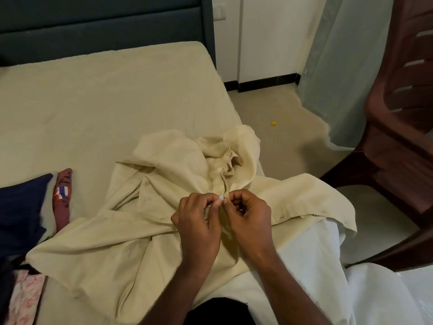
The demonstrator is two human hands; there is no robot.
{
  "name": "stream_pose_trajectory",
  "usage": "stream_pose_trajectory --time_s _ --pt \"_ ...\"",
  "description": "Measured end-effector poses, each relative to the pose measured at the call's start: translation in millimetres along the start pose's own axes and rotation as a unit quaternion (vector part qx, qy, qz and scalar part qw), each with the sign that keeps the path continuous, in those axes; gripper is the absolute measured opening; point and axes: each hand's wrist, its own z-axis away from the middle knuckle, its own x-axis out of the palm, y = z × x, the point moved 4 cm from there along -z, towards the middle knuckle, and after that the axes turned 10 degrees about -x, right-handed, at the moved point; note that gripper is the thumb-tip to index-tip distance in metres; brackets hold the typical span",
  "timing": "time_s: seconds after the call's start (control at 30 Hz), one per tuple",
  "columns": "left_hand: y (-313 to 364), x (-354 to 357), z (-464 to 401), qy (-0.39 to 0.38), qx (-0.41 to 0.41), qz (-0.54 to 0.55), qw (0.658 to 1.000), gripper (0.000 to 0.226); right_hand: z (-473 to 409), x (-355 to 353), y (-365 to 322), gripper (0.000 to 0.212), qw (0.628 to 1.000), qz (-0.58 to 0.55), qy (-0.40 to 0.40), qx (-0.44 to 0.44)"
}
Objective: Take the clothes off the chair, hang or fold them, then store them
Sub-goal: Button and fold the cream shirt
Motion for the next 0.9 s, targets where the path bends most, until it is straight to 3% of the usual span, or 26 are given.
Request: stream_pose_trajectory --time_s 0.17,0.37,0.47,0.6,0.73,0.9 --pt "0.9 -1.6 -1.8 -0.004 0.005 -0.006 1.000 0.015 0.6 0.5 3.1 0.006 1.000 -0.007 -0.005 0.002" --pt "-1.2 -2.8 -4.8 0.001 0.013 -0.020 1.000 0.007 1.1 -1.8 0.6 0.023 1.000 -0.026 0.008 0.002" --pt "-2.0 -3.8 -6.4 -0.011 0.003 -0.003 1.000 0.008 0.0 -1.4 -1.4 0.019 0.999 -0.034 0.005 -0.008" --pt "-8.1 1.0 -6.8 -0.059 -0.060 0.049 0.995 0.017 -0.8 -2.2 -2.6 0.012 0.999 -0.045 0.007 -0.009" --pt "-7.7 2.4 -6.4 -0.119 -0.157 0.160 0.967 0.023 -0.4 -0.4 -2.1 0.009 0.998 0.030 -0.008 -0.049" --pt "-9.9 3.0 -11.0 -0.123 -0.203 0.198 0.951 0.020 -0.1 2.4 0.1 0.008 0.997 0.048 -0.010 -0.061"
